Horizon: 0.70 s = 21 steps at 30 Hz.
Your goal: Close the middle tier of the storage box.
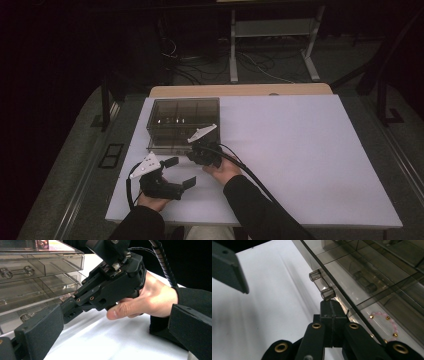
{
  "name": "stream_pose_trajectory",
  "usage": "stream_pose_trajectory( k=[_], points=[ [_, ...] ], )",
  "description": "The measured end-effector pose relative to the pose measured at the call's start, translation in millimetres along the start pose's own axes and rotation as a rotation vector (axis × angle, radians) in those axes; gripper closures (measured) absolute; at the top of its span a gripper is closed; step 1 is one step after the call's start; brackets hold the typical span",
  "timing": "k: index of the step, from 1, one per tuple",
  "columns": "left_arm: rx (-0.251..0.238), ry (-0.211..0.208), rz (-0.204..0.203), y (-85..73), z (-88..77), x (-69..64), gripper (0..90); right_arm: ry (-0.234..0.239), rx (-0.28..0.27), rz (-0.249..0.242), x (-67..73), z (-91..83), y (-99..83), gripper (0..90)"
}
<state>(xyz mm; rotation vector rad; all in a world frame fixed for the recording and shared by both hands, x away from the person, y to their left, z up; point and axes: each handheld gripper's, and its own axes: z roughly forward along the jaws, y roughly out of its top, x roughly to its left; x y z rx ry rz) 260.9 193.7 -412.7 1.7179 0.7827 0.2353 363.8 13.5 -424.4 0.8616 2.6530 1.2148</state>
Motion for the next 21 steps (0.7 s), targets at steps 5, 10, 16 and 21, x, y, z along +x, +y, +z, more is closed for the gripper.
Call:
stream_pose_trajectory(
  k=[5,10,16,21],
  points=[
    [0.004,-0.002,0.005,0.3,-0.2,0.3,0.0,-0.004,-0.001,0.004,-1.5,-0.1,1.1,89.0],
    [0.002,-0.002,0.004,0.3,-0.1,0.2,0.0,-0.005,-0.003,0.006,-3.4,0.6,1.8,88.9],
    [0.002,-0.002,0.004,0.4,0.0,0.3,0.0,-0.009,-0.002,0.013,-6.0,2.0,3.3,89.0],
    [0.003,-0.003,0.005,0.5,0.2,0.4,0.0,-0.008,-0.002,0.016,-8.0,3.7,4.3,88.9]
  ],
)
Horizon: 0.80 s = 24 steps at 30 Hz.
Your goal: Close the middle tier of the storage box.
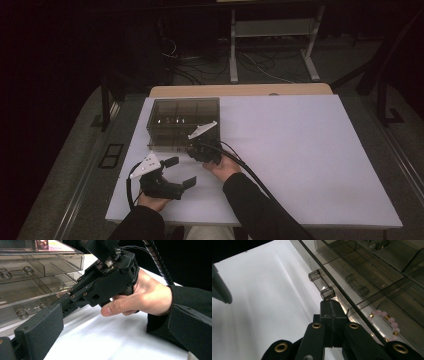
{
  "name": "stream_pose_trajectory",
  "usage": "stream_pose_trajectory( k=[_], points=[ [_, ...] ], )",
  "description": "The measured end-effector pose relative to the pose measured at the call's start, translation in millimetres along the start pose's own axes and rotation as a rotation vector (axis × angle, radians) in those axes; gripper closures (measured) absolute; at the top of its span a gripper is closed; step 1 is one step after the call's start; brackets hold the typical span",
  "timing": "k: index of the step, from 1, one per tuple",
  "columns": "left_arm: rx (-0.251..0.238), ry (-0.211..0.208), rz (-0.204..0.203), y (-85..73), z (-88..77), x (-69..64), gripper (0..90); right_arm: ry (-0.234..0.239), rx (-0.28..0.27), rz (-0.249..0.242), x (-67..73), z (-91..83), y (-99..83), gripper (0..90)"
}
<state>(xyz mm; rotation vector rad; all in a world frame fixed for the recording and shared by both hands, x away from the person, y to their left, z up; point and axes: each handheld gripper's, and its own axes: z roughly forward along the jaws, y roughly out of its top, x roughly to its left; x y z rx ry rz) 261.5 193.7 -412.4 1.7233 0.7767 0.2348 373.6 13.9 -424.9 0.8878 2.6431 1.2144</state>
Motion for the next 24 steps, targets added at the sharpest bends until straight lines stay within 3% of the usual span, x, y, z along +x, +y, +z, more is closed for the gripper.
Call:
stream_pose_trajectory(
  k=[24],
  points=[
    [-0.002,-0.003,0.0,0.5,0.5,0.6,0.0,-0.031,-0.006,-0.005,-6.7,7.6,4.5,88.9]
  ],
)
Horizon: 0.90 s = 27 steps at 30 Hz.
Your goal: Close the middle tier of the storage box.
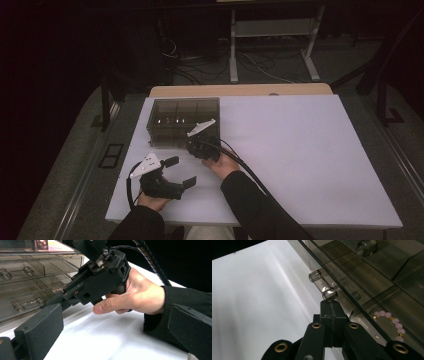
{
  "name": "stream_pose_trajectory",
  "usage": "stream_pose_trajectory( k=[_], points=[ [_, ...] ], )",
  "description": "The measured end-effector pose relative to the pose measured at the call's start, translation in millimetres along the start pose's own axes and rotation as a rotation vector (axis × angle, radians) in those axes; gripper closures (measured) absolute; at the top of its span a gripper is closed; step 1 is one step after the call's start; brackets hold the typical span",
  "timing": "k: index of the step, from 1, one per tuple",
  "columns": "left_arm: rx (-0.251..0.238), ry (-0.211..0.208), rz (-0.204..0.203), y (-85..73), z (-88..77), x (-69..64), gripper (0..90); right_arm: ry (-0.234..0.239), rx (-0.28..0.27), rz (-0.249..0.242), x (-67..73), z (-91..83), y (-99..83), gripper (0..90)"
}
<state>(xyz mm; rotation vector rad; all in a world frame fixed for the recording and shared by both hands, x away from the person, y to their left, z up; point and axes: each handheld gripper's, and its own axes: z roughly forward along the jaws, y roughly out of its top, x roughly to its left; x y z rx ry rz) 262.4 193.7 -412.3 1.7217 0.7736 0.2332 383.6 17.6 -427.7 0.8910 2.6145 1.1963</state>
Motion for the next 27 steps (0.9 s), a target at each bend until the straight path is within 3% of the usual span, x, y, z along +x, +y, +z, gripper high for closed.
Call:
stream_pose_trajectory(
  k=[27],
  points=[
    [-0.007,0.002,-0.002,0.5,-0.3,0.2,0.0,-0.024,-0.006,0.01,-8.3,3.8,4.4,88.9]
  ],
)
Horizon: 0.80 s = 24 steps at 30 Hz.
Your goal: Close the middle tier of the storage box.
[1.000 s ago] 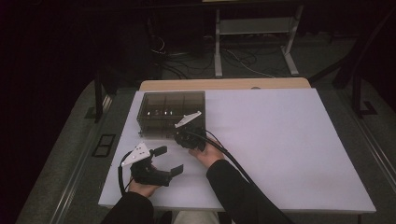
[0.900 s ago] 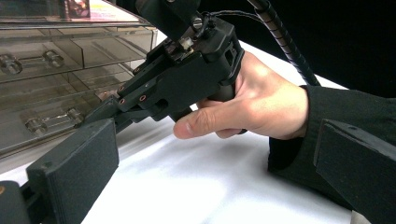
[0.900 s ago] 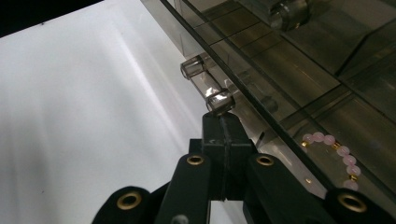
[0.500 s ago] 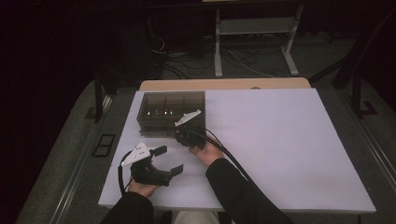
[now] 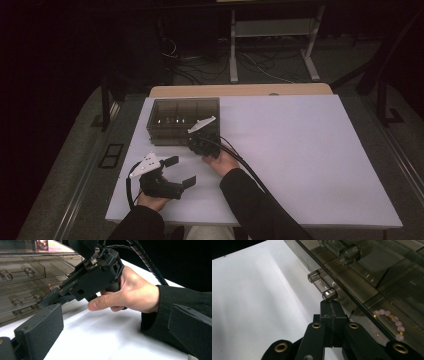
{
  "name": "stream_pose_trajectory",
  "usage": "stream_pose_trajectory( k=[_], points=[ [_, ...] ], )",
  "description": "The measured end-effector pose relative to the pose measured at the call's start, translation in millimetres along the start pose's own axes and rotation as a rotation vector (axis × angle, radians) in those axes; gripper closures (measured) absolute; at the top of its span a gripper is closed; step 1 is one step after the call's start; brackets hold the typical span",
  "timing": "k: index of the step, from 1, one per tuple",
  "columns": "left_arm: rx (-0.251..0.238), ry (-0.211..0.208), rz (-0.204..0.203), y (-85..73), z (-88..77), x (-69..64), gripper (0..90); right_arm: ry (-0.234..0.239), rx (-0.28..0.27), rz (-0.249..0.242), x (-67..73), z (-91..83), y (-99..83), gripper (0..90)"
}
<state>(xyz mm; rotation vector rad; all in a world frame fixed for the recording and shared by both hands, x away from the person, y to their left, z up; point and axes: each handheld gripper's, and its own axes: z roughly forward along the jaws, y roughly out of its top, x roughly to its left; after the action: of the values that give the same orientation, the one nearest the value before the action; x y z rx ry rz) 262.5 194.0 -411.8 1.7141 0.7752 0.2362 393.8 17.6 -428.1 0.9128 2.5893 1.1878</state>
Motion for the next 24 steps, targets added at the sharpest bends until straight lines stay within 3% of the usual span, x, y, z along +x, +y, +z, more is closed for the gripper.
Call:
stream_pose_trajectory(
  k=[24],
  points=[
    [0.0,-0.001,0.003,0.0,0.3,0.1,0.0,-0.01,-0.013,0.007,-3.8,2.2,0.9,88.9]
  ],
)
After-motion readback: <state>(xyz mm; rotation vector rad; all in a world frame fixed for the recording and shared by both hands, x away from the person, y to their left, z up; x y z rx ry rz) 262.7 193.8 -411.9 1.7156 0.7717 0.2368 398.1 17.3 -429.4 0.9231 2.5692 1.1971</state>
